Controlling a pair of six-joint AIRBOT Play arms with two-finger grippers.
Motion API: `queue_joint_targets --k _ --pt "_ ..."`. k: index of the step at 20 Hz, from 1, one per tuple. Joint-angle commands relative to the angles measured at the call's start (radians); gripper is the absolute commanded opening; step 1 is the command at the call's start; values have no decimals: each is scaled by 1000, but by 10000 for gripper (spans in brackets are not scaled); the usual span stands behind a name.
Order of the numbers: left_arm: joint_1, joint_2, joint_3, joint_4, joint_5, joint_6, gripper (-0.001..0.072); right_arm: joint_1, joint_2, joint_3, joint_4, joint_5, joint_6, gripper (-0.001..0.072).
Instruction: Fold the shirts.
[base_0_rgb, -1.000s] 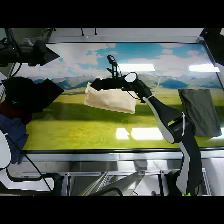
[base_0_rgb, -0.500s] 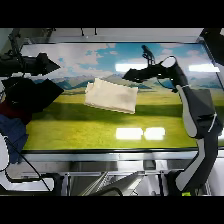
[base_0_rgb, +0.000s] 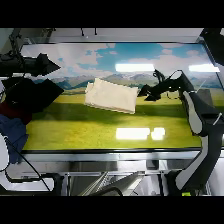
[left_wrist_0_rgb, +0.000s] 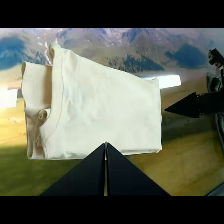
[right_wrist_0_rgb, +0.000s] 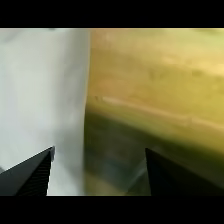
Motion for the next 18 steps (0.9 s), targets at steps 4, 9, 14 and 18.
queue_joint_targets --k 4,9,14,18 --pt "0 0 0 2 -35 1 16 94 -80 -23 195 -83 -91 654" --pt "0 0 -1 2 -53 0 16 96 -69 -20 343 -108 -187 23" --pt "0 0 0 2 -54 0 16 -26 71 64 370 -113 -175 21" --pt "0 -1 -1 3 -88 0 16 -274 209 205 364 -119 25 21"
